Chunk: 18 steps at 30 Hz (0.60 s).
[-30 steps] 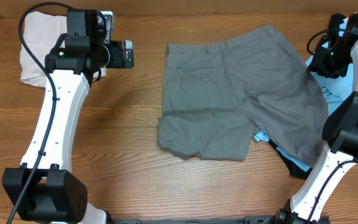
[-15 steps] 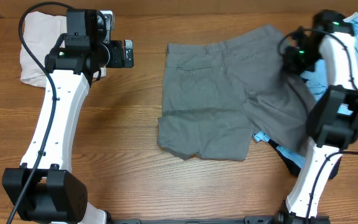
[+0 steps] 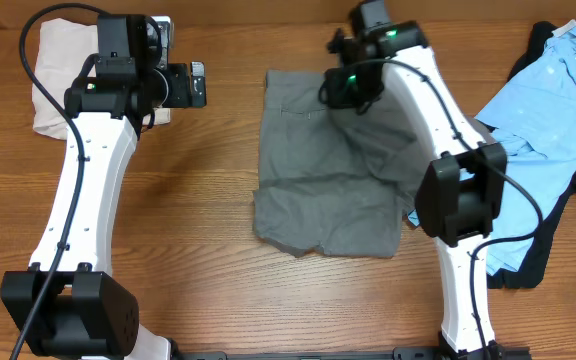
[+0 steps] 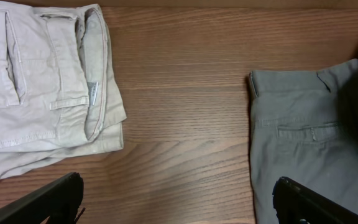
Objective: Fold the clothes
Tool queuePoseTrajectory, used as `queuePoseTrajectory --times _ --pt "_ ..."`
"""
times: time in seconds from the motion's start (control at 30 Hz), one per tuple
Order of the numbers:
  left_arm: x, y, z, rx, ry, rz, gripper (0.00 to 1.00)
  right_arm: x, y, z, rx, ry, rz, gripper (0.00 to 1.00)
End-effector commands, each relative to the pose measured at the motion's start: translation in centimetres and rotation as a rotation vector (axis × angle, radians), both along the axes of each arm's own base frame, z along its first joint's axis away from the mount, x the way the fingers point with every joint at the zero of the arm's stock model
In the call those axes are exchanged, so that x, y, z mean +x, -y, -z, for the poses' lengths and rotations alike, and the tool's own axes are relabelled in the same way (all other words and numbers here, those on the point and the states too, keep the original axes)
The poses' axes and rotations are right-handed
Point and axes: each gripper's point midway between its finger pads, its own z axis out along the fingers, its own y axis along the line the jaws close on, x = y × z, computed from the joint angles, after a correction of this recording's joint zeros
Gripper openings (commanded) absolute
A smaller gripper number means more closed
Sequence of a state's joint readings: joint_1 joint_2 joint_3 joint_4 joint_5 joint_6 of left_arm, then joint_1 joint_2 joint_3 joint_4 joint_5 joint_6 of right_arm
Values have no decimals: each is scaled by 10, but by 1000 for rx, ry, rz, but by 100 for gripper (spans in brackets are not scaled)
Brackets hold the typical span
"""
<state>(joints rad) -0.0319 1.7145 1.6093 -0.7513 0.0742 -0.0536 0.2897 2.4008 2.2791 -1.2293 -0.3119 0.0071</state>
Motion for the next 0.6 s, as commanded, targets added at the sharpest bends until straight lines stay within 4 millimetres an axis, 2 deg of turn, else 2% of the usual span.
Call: queuePoseTrajectory --times 0.0,0.03,0.07,0.13,0.2,0.27,0.3,0.37,0.43,0.57 --pt "2 -4 -17 -5 41 -21 100 -3 -13 -12 41 -6 9 39" --pt "2 -4 -17 -4 41 -21 100 -4 -12 -14 44 -15 27 52" --pt "2 -4 -17 -4 41 -21 100 -3 -7 -16 46 -22 49 55" --pt "2 -4 -17 -4 41 -21 100 2 17 -30 62 -34 124 57" --pt "3 -6 -17 -2 43 -22 100 8 49 -48 71 -36 211 59" --pt "3 -7 -17 -2 44 -25 100 16 100 -65 64 -32 336 62" --pt "3 -7 -18 -2 45 -25 100 18 139 -68 41 -42 438 68" --pt "3 -7 -17 -3 45 -25 100 14 184 -63 28 -84 546 69" --pt "3 -7 -17 -3 45 -24 100 -2 225 -49 -7 -160 633 69" --pt "3 -7 -17 -3 45 -25 100 -40 282 -22 -65 -315 759 67"
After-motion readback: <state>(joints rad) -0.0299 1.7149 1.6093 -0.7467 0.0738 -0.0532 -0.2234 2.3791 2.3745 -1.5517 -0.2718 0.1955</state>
